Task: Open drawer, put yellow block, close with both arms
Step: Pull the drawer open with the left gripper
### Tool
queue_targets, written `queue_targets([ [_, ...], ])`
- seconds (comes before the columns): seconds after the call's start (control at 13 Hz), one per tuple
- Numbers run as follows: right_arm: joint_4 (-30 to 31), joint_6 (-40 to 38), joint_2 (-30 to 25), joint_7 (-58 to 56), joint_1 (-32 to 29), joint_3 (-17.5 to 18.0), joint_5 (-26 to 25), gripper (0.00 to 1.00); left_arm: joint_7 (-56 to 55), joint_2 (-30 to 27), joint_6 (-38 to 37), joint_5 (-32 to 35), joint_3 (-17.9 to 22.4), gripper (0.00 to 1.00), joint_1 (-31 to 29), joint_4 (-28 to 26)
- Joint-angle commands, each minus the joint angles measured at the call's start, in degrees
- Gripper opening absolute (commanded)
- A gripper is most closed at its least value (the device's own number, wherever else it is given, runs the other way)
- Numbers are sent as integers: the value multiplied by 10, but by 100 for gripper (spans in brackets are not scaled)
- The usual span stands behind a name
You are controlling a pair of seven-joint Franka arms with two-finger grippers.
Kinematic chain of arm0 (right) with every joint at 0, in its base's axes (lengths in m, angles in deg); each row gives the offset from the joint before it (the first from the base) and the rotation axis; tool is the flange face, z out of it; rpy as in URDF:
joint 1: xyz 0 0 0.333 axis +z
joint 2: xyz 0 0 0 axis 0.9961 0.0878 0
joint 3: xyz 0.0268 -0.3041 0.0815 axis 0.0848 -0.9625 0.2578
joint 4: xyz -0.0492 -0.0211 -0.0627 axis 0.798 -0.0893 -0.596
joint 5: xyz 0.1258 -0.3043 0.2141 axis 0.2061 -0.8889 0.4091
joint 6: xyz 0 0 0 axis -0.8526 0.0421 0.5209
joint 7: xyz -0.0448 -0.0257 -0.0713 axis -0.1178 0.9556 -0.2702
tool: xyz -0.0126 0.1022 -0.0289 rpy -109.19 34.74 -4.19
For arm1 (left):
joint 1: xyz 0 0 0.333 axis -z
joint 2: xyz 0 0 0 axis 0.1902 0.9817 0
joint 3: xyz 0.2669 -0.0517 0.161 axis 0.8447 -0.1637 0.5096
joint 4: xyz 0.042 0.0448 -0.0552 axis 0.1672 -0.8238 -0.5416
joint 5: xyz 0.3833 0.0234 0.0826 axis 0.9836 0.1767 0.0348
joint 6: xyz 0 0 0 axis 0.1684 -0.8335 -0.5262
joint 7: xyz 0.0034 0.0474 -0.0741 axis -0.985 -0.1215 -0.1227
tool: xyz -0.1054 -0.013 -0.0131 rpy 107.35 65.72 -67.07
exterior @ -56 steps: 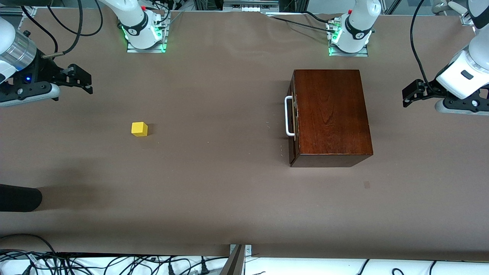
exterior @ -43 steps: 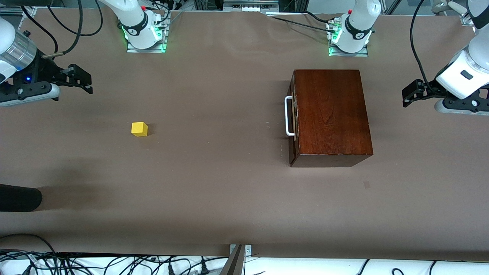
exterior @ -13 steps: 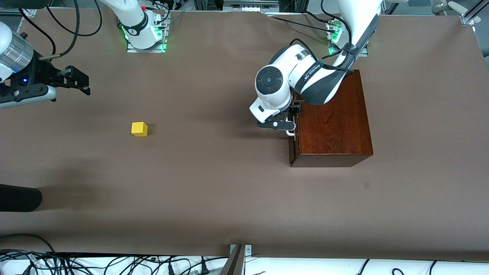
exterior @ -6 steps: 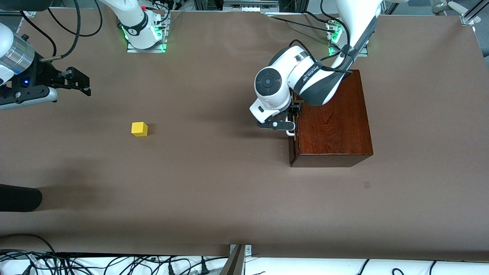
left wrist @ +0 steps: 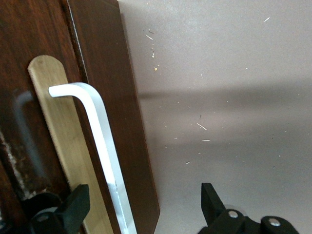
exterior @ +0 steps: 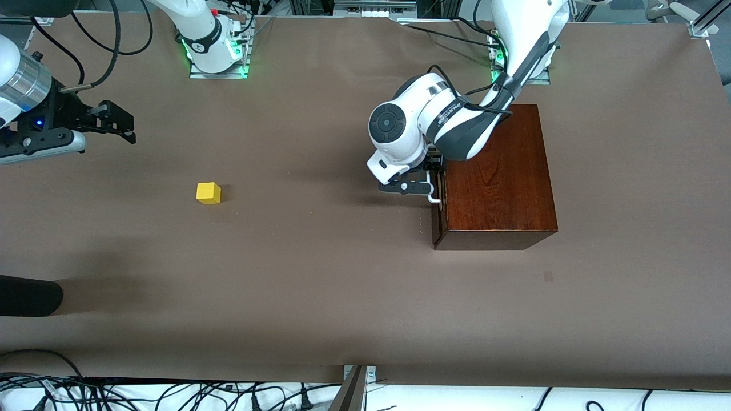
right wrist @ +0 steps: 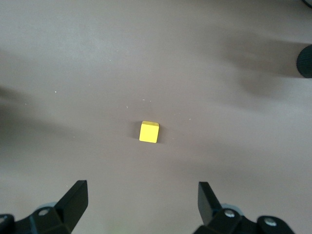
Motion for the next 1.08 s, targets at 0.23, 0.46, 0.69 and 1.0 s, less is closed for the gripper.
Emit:
queue_targets([
  [0.23, -15, -10, 5, 1, -5, 3, -6, 100, -28, 19, 26, 12, 2, 100, 9, -4],
  [0.46, -15, -9, 5, 1, -5, 3, -6, 100, -28, 20, 27, 12, 4, 100, 9, -4],
  [0.69, -15, -9, 5, 1, -5, 2, -6, 100, -34, 22, 54, 5, 0, 100, 19, 1],
  [1.0, -15, -9, 5, 1, -5, 3, -6, 100, -52, 30, 123, 0, 0, 100, 44, 4],
])
